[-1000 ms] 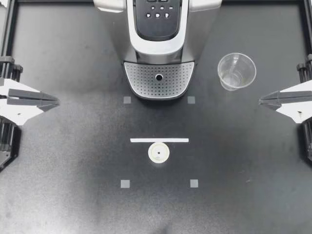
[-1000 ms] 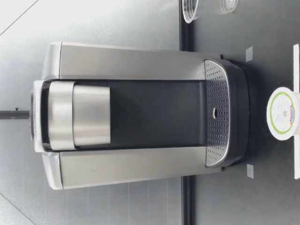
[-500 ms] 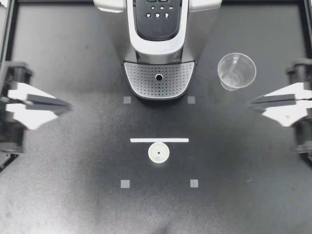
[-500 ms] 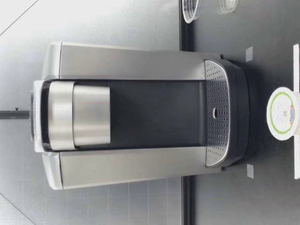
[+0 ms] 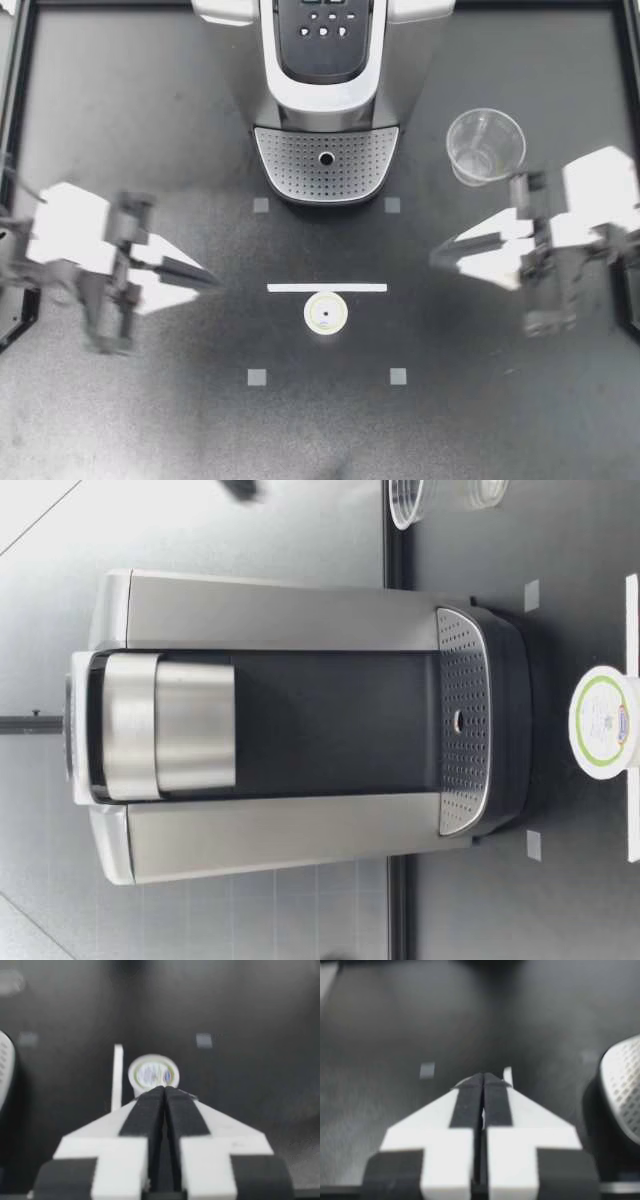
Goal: Place the coffee capsule inside the capsule container, then place the cup onto the center of the cup tray, then push the 'Hot Water' and 'Travel Mug' buttons.
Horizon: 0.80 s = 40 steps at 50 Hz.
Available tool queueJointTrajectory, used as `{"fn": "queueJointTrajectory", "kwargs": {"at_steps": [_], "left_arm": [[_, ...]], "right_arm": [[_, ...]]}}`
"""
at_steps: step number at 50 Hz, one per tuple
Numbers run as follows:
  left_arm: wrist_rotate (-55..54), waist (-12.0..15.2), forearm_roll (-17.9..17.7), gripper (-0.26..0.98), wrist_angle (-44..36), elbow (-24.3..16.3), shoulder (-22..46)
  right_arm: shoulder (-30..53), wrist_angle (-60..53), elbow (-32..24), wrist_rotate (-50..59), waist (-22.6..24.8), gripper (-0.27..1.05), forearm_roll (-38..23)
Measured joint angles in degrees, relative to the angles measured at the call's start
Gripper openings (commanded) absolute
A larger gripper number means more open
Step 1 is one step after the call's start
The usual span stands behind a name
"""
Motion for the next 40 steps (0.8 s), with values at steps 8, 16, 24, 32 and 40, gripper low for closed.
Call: {"fn": "queueJointTrajectory", "kwargs": {"at_steps": [8,16,24,32,40], "left_arm": [[-0.09,-0.18,0.0,0.14,0.79,-3.16,7.03],[0.09,-0.09,0.0,0.39,6.24,-7.12,11.6],[0.18,-0.18,0.0,0.73,12.92,-10.9,14.24],[0.26,-0.18,0.09,0.75,17.23,-14.68,18.63],[2.55,-0.18,0.62,0.75,17.84,-17.23,22.06]], "right_arm": [[7.73,0.53,-2.64,0.09,0.79,0.09,0.0],[13.36,3.25,-5.8,0.09,1.14,0.09,-0.09],[17.14,8.26,-8.88,0.09,1.41,0.09,0.0],[20.21,11.43,-11.34,0.09,2.11,0.09,0.0],[23.47,12.04,-13.36,0.09,2.72,0.09,-0.09]]}}
